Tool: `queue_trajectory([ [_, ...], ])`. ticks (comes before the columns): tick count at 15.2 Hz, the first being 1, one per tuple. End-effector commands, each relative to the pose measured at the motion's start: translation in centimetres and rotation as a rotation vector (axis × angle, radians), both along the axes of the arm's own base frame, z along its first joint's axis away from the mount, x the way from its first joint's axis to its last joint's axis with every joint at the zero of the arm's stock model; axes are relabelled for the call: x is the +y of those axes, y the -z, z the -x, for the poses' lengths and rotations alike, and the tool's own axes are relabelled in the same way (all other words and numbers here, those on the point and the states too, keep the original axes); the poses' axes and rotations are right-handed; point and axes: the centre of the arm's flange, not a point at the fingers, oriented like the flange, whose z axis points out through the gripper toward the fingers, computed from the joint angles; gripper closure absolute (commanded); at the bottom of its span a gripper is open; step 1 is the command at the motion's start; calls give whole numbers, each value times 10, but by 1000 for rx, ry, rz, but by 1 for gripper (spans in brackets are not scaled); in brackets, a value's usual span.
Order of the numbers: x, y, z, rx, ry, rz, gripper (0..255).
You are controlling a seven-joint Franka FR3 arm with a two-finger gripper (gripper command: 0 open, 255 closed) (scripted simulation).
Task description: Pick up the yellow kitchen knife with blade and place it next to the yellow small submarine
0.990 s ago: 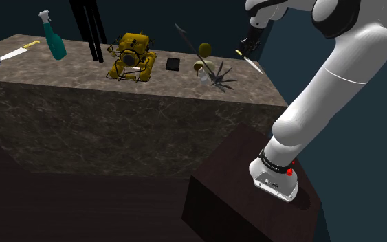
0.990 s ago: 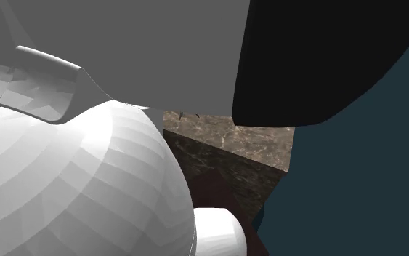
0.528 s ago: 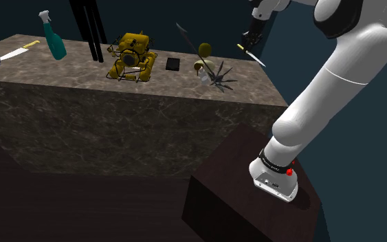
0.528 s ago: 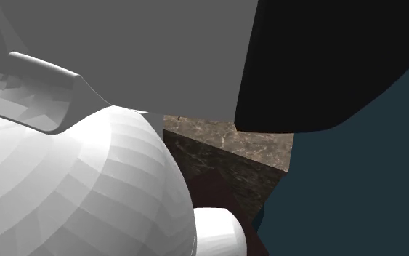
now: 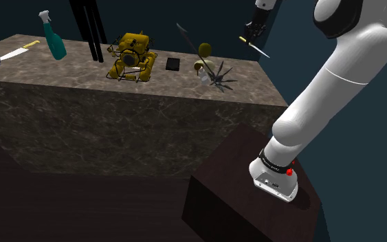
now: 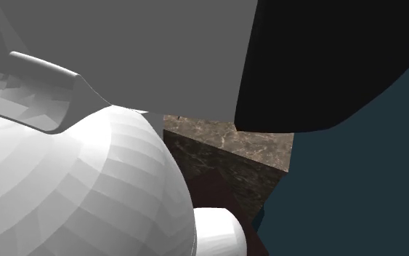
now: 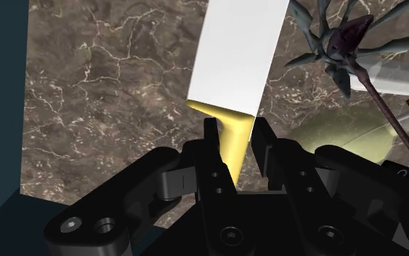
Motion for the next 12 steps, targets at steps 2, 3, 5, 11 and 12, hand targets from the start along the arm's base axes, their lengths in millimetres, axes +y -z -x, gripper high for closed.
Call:
queue_trajectory([
  [2, -1, -16, 0, 0, 0, 0, 255],
  [3, -1, -21, 0, 0, 0, 0, 255],
  [5, -1, -32, 0, 0, 0, 0, 255],
  [11, 43, -40, -30, 0, 0, 0, 255],
  [12, 54, -40, -37, 0, 0, 0, 255],
])
